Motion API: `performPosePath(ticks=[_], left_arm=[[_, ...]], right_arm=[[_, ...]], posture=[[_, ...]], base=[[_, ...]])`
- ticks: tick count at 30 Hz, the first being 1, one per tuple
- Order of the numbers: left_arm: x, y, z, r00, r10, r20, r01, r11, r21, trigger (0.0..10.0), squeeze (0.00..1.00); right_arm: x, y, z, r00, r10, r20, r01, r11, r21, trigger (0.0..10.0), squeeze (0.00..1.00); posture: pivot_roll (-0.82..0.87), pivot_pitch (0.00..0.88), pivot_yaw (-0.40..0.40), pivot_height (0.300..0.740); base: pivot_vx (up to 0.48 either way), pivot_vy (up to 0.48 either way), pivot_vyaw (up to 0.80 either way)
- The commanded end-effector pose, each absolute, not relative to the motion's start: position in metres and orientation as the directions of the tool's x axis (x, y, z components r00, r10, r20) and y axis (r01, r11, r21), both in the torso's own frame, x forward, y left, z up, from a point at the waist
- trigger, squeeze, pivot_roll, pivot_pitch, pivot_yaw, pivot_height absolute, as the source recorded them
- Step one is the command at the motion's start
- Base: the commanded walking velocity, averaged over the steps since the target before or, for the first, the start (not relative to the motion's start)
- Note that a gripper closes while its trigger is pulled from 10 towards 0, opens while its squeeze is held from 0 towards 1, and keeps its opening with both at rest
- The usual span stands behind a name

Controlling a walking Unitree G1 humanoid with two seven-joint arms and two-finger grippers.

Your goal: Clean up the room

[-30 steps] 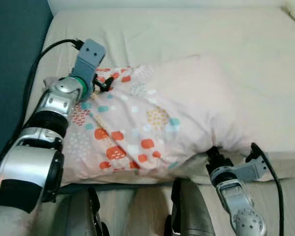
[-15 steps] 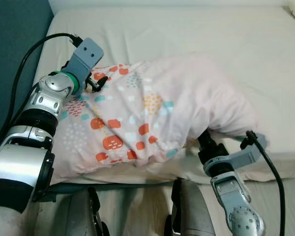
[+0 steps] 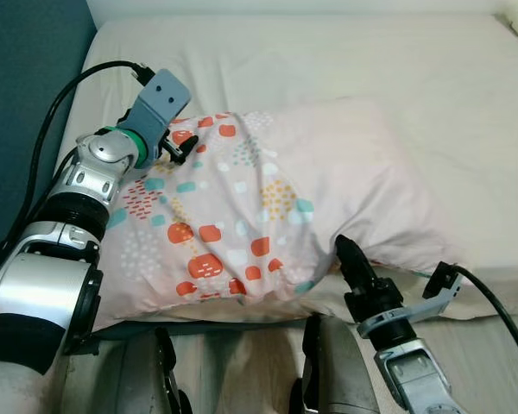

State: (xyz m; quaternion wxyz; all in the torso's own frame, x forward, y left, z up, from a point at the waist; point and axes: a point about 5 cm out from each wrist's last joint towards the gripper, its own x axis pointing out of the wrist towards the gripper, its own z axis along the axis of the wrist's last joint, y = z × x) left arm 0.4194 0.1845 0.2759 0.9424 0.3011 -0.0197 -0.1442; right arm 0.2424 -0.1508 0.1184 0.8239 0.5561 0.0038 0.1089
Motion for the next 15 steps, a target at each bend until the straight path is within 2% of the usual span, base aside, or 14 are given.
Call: performPosePath(ticks=[1,2,3,4,6,7,10,15], left_arm=[[0.42,0.184,0.276,0.955,-0.291,-0.057,0.271,0.776,0.569,10.0,0.0],[0.42,0.184,0.276,0.955,-0.292,-0.056,0.27,0.776,0.57,10.0,0.0],[0.42,0.184,0.276,0.955,-0.292,-0.056,0.27,0.776,0.57,10.0,0.0],[0.42,0.185,0.277,0.955,-0.292,-0.054,0.27,0.777,0.569,10.0,0.0],[0.42,0.185,0.277,0.955,-0.291,-0.053,0.269,0.777,0.569,10.0,0.0],[0.42,0.185,0.277,0.955,-0.291,-0.051,0.267,0.779,0.568,10.0,0.0],[0.42,0.185,0.277,0.956,-0.29,-0.05,0.266,0.781,0.564,10.0,0.0],[0.42,0.184,0.275,0.956,-0.289,-0.044,0.264,0.789,0.555,10.0,0.0]], right_arm=[[0.249,-0.144,0.109,0.991,0.11,0.072,-0.098,0.26,0.961,10.0,0.08],[0.253,-0.146,0.103,0.996,0.086,0.036,-0.056,0.232,0.971,10.0,0.64],[0.253,-0.146,0.103,0.996,0.086,0.036,-0.056,0.232,0.971,10.0,0.64],[0.258,-0.148,0.097,0.998,0.06,0.002,-0.014,0.202,0.979,10.0,0.95],[0.26,-0.15,0.094,0.999,0.049,-0.012,0.003,0.179,0.984,10.0,0.95],[0.265,-0.152,0.093,0.999,0.041,-0.006,-0.001,0.165,0.986,10.0,1.0],[0.27,-0.151,0.094,0.999,0.047,0.008,-0.016,0.169,0.986,10.0,1.0],[0.295,-0.151,0.101,0.992,0.116,0.05,-0.076,0.232,0.97,10.0,1.0]], posture=[[-0.01,0.185,0.039,0.536],[0.0,0.179,0.04,0.536],[0.0,0.179,0.04,0.536],[0.01,0.174,0.04,0.536],[0.01,0.174,0.04,0.536],[0.01,0.174,0.04,0.536],[0.01,0.169,0.043,0.536],[0.01,0.164,0.041,0.536]], base=[[0.0,0.0,0.0],[0.0,0.0,0.0],[0.0,0.0,0.0],[0.0,0.0,0.0],[0.0,0.0,0.0],[0.0,0.0,0.0],[0.0,0.0,0.0],[0.0,0.0,0.0]])
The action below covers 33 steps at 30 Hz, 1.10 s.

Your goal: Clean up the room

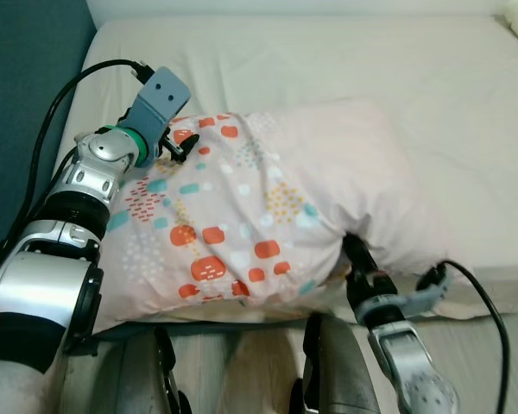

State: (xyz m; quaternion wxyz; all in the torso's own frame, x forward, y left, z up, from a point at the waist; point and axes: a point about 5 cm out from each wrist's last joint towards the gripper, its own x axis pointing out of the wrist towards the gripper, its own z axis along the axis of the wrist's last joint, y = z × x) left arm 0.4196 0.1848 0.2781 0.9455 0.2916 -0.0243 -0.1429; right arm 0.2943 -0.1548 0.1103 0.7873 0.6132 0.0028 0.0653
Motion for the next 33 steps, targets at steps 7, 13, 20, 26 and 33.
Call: performPosePath(ticks=[7,13,20,26,33], left_arm=[[0.42,0.182,0.273,0.955,-0.293,-0.04,0.267,0.796,0.543,10.0,0.0],[0.419,0.178,0.27,0.95,-0.31,-0.036,0.282,0.802,0.527,10.0,0.0],[0.419,0.173,0.276,0.951,-0.308,0.037,0.252,0.837,0.485,10.0,0.0],[0.413,0.184,0.318,0.922,-0.164,0.351,0.041,0.943,0.331,10.0,0.0],[0.376,0.212,0.378,0.701,0.045,0.712,-0.231,0.958,0.167,10.0,0.0]], right_arm=[[0.311,-0.149,0.102,0.984,0.175,0.039,-0.087,0.278,0.957,0.0,0.54],[0.32,-0.156,0.105,0.993,0.114,-0.005,-0.044,0.426,0.903,0.0,0.0],[0.318,-0.163,0.124,0.989,0.085,0.124,-0.149,0.637,0.756,0.0,0.0],[0.323,-0.171,0.151,0.963,0.128,0.237,-0.245,0.782,0.573,0.0,0.0],[0.331,-0.17,0.197,0.894,0.277,0.352,-0.373,0.895,0.245,0.0,0.0]], posture=[[0.01,0.164,0.038,0.536],[0.01,0.172,0.034,0.536],[0.01,0.172,0.034,0.536],[-0.01,0.177,0.038,0.536],[-0.01,0.184,0.029,0.536]], base=[[0.0,0.0,0.0],[0.0,0.0,0.0],[0.0,0.0,0.0],[0.0,0.0,0.0],[0.0,0.0,0.0]])
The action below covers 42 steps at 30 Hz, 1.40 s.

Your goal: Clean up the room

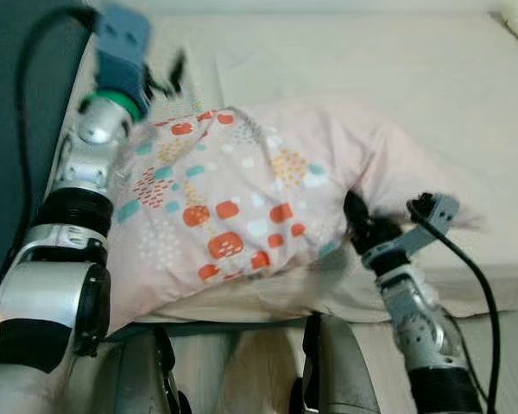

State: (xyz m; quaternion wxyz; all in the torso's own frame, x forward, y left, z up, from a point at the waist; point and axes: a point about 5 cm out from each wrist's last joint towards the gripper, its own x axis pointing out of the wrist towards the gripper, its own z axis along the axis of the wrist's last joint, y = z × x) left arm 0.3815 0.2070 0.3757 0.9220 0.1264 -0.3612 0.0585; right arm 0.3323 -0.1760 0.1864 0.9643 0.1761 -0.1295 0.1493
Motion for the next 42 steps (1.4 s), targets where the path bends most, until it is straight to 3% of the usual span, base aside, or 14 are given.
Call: performPosePath(ticks=[1,4,12,15,22,23,24,25,28,31,38,40,41,42], left_arm=[[0.376,0.212,0.378,0.701,0.045,0.712,-0.231,0.958,0.167,10.0,0.0],[0.349,0.204,0.385,0.644,-0.059,0.763,-0.267,0.917,0.297,10.0,0.0],[0.315,0.193,0.324,0.771,-0.148,0.619,-0.165,0.893,0.42,10.0,0.0],[0.295,0.202,0.312,0.782,-0.133,0.609,-0.16,0.901,0.403,10.0,0.0],[0.277,0.196,0.316,0.797,-0.231,0.558,0.01,0.929,0.371,10.0,0.0],[0.266,0.19,0.318,0.798,-0.321,0.509,0.109,0.909,0.403,10.0,0.12],[0.266,0.19,0.318,0.798,-0.321,0.509,0.109,0.909,0.403,10.0,0.12],[0.257,0.185,0.317,0.79,-0.404,0.461,0.178,0.871,0.458,10.0,1.0],[0.248,0.18,0.312,0.782,-0.481,0.397,0.235,0.817,0.527,10.0,1.0],[0.231,0.172,0.281,0.782,-0.588,0.208,0.334,0.677,0.656,10.0,1.0],[0.237,0.178,0.21,0.854,-0.518,-0.044,0.444,0.683,0.58,10.0,1.0],[0.254,0.182,0.198,0.893,-0.449,-0.041,0.379,0.698,0.607,10.0,0.12],[0.254,0.182,0.198,0.893,-0.449,-0.041,0.379,0.698,0.607,10.0,0.12],[0.262,0.183,0.197,0.908,-0.418,-0.03,0.349,0.713,0.608,10.0,0.0]], right_arm=[[0.331,-0.17,0.197,0.894,0.277,0.352,-0.373,0.895,0.245,0.0,0.0],[0.341,-0.169,0.226,0.844,0.354,0.402,-0.433,0.893,0.125,0.0,0.0],[0.36,-0.184,0.245,0.841,0.387,0.378,-0.376,0.921,-0.107,0.0,0.0],[0.372,-0.21,0.263,0.881,0.307,0.359,-0.23,0.943,-0.242,0.0,0.0],[0.38,-0.244,0.282,0.916,0.154,0.371,-0.05,0.961,-0.274,0.0,0.0],[0.382,-0.255,0.286,0.924,0.092,0.372,0.004,0.968,-0.249,0.0,0.0],[0.382,-0.255,0.286,0.924,0.092,0.372,0.004,0.968,-0.249,0.0,0.0],[0.384,-0.263,0.289,0.927,0.047,0.372,0.043,0.972,-0.229,0.0,0.0],[0.385,-0.266,0.29,0.926,0.028,0.377,0.051,0.979,-0.197,0.0,0.0],[0.389,-0.256,0.285,0.924,0.053,0.379,0.015,0.985,-0.174,0.0,0.0],[0.394,-0.249,0.276,0.935,0.069,0.347,-0.012,0.987,-0.163,0.0,0.0],[0.387,-0.249,0.271,0.928,0.078,0.366,-0.026,0.989,-0.144,0.0,0.0],[0.387,-0.249,0.271,0.928,0.078,0.366,-0.026,0.989,-0.144,0.0,0.0],[0.381,-0.249,0.269,0.917,0.078,0.391,-0.031,0.992,-0.126,0.0,0.0]], posture=[[-0.01,0.184,0.029,0.536],[0.0,0.187,0.027,0.536],[0.05,0.213,0.016,0.536],[0.05,0.217,0.009,0.536],[0.07,0.222,0.004,0.536],[0.09,0.224,0.002,0.536],[0.09,0.224,0.002,0.536],[0.09,0.224,0.002,0.536],[0.12,0.224,0.003,0.536],[0.12,0.218,0.014,0.536],[0.12,0.205,0.003,0.536],[0.1,0.199,0.006,0.536],[0.1,0.199,0.006,0.536],[0.1,0.198,0.011,0.536]], base=[[0.0,0.0,0.0],[0.0,0.0,0.0],[0.0,0.0,0.0],[0.0,0.0,0.0],[0.0,0.0,0.0],[0.0,0.0,0.0],[0.0,0.0,0.0],[0.0,0.0,0.0],[0.0,0.0,0.0],[0.0,0.0,0.0],[0.0,0.0,0.0],[0.0,0.0,0.0],[0.0,0.0,0.0],[0.0,0.0,0.0]])
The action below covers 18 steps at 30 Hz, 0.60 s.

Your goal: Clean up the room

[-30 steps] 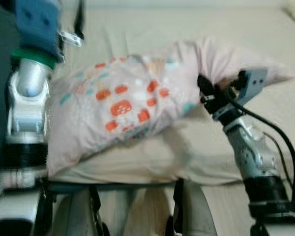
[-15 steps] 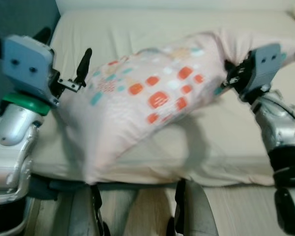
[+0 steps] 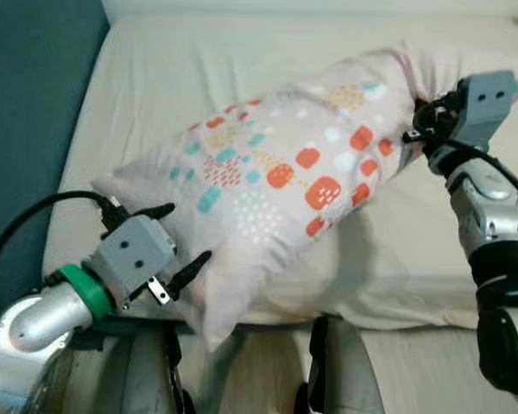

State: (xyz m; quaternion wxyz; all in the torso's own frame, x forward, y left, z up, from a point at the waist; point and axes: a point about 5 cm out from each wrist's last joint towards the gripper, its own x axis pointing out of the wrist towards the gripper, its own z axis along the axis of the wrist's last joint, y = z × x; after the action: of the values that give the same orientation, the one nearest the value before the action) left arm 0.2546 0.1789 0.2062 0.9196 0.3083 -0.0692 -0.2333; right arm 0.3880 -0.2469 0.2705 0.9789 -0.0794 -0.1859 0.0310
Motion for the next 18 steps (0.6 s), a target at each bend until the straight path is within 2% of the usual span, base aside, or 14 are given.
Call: performPosePath(ticks=[1,3,5,6,8,11,12,13,14,16,18], left_arm=[[0.267,0.184,0.197,0.916,-0.399,-0.025,0.332,0.724,0.604,10.0,0.0],[0.267,0.184,0.197,0.916,-0.399,-0.025,0.332,0.724,0.604,10.0,0.0],[0.286,0.187,0.207,0.933,-0.359,0.031,0.272,0.758,0.593,10.0,0.0],[0.286,0.187,0.207,0.933,-0.359,0.031,0.272,0.758,0.593,10.0,0.0],[0.306,0.193,0.219,0.948,-0.304,0.096,0.19,0.78,0.596,10.0,0.0],[0.31,0.194,0.221,0.952,-0.288,0.108,0.172,0.79,0.588,10.0,0.0],[0.314,0.195,0.225,0.954,-0.275,0.123,0.163,0.814,0.558,10.0,0.0],[0.317,0.195,0.228,0.953,-0.278,0.12,0.176,0.832,0.525,10.0,0.0],[0.317,0.195,0.228,0.953,-0.278,0.12,0.176,0.832,0.525,10.0,0.0],[0.314,0.19,0.23,0.926,-0.374,0.058,0.307,0.832,0.462,10.0,0.0],[0.312,0.187,0.229,0.909,-0.416,0.032,0.358,0.818,0.45,10.0,0.0]], right_arm=[[0.377,-0.25,0.268,0.909,0.078,0.409,-0.034,0.993,-0.114,0.0,0.0],[0.377,-0.25,0.268,0.909,0.078,0.409,-0.034,0.993,-0.114,0.0,0.0],[0.346,-0.272,0.247,0.913,-0.012,0.407,0.045,0.997,-0.07,0.0,0.0],[0.346,-0.272,0.247,0.913,-0.012,0.407,0.045,0.997,-0.07,0.0,0.0],[0.304,-0.308,0.222,0.915,-0.172,0.366,0.191,0.981,-0.017,0.0,0.0],[0.297,-0.316,0.217,0.913,-0.206,0.353,0.224,0.974,-0.012,0.0,0.0],[0.29,-0.327,0.21,0.906,-0.26,0.334,0.277,0.961,-0.004,0.0,0.0],[0.283,-0.339,0.202,0.894,-0.322,0.31,0.339,0.941,-0.001,0.0,0.0],[0.283,-0.339,0.202,0.894,-0.322,0.31,0.339,0.941,-0.001,0.0,0.0],[0.272,-0.357,0.188,0.866,-0.428,0.26,0.444,0.896,-0.001,0.0,0.0],[0.27,-0.361,0.185,0.858,-0.45,0.247,0.466,0.885,-0.006,0.0,0.0]], posture=[[0.1,0.198,0.011,0.536],[0.1,0.198,0.011,0.536],[0.06,0.202,0.028,0.536],[0.06,0.202,0.028,0.536],[0.04,0.206,0.034,0.536],[0.01,0.211,0.036,0.536],[0.01,0.211,0.036,0.536],[-0.01,0.216,0.037,0.536],[-0.01,0.216,0.037,0.536],[-0.01,0.218,0.042,0.536],[-0.01,0.218,0.042,0.536]], base=[[0.0,0.0,0.0],[0.0,0.0,0.0],[0.0,0.0,0.0],[0.0,0.0,0.0],[0.0,0.0,0.0],[0.0,0.0,0.0],[0.0,0.0,0.0],[0.0,0.0,0.0],[0.0,0.0,0.0],[0.0,0.0,0.0],[0.0,0.0,0.0]])
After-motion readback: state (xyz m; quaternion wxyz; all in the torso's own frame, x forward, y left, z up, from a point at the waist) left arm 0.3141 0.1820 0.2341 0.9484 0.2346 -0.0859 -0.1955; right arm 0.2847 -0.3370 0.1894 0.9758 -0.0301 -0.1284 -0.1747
